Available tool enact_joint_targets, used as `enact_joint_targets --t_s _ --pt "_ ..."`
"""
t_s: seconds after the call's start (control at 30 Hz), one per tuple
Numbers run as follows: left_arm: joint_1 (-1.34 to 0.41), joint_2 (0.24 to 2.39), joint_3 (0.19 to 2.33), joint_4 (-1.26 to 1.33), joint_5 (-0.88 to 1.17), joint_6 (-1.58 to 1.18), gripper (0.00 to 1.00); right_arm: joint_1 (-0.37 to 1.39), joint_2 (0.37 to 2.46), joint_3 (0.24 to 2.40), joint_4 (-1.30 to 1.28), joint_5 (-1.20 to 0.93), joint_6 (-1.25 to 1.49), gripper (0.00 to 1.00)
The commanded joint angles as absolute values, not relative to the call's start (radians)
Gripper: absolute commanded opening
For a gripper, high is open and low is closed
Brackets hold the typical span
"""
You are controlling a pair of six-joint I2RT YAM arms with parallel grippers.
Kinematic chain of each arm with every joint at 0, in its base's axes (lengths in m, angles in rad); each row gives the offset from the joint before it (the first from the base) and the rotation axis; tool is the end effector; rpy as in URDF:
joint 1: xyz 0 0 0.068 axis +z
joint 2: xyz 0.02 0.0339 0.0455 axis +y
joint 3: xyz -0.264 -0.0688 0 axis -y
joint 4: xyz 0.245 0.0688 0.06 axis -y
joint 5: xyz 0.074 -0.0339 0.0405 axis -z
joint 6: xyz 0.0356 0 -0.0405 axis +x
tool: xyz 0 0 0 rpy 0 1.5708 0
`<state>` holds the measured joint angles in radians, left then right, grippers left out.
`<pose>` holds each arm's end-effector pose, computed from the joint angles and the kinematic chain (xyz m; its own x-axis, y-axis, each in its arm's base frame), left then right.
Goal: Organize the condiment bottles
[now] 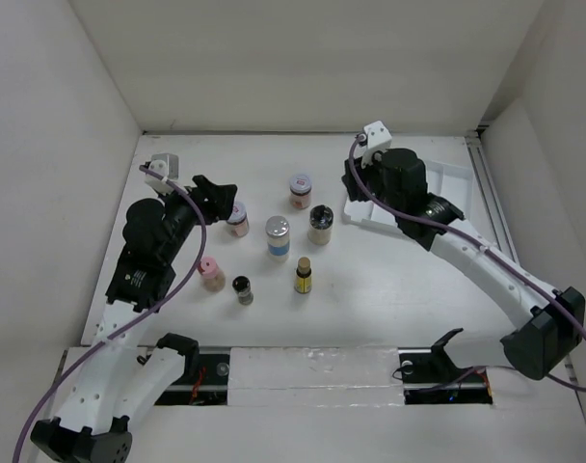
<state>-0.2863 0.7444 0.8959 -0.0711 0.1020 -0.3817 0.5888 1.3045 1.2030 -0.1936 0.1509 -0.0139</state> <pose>0.1602 -0.0509 0.3974 -0.0694 -0.3658 -0.9281 0.3798 0.8506 -0.3637 0.2565 0.1648 0.3713 -0.2359 -0.1740 -0.9561 -0.4328 0.8997 -0.0570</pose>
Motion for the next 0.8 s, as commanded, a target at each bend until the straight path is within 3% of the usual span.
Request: enact_joint_targets --t_s 0.0,0.03,0.07,0.2,0.23,0.27,0.33,0.37,0.4,0.47,0.53,0.67,0.77 --pt "-0.288 0.739 0.878 -0.032 0.129 -0.356 0.68 0.597 1.342 1.287 -0.126 0.152 -0.018 0.29" --pt "-0.288 0.730 0.877 -0.032 0.129 -0.356 0.68 0.597 1.368 1.302 -0.139 0.152 -0.018 0.11" --pt "-0.288 0.730 0.877 -0.032 0.118 -0.356 0.68 0.597 1.379 1.316 -0.140 0.138 -0.018 0.00" --pt "-0.288 0.730 0.857 -0.032 0.118 -0.347 0.50 0.620 1.436 1.380 -0.149 0.088 -0.029 0.00" --pt "-0.288 0.730 0.857 -0.032 0.118 -0.338 0.31 0.633 1.445 1.399 -0.149 0.071 -0.029 0.00" --pt "-0.288 0.730 0.857 -0.032 0.118 -0.337 0.23 0.634 1.463 1.399 -0.158 0.051 -0.029 0.02" --pt "-0.288 0.730 0.857 -0.032 0.107 -0.337 0.13 0.667 1.482 1.411 -0.158 0.002 -0.040 0.22" --pt "-0.288 0.730 0.857 -0.041 0.107 -0.337 0.12 0.678 1.491 1.411 -0.158 -0.011 -0.040 0.51" --pt "-0.288 0.720 0.857 -0.041 0.107 -0.337 0.14 0.690 1.509 1.411 -0.169 -0.011 -0.055 0.62" --pt "-0.288 0.719 0.848 -0.032 0.107 -0.337 0.27 0.713 1.525 1.411 -0.182 -0.024 -0.067 0.85" --pt "-0.288 0.747 0.848 -0.041 0.107 -0.337 0.50 0.729 1.551 1.411 -0.193 -0.057 -0.077 0.94" --pt "-0.288 0.756 0.861 -0.043 0.126 -0.347 0.68 0.765 1.615 1.447 -0.238 -0.095 -0.098 0.99" --pt "-0.288 0.765 0.861 -0.043 0.106 -0.347 0.71 0.785 1.663 1.471 -0.247 -0.136 -0.107 0.99"
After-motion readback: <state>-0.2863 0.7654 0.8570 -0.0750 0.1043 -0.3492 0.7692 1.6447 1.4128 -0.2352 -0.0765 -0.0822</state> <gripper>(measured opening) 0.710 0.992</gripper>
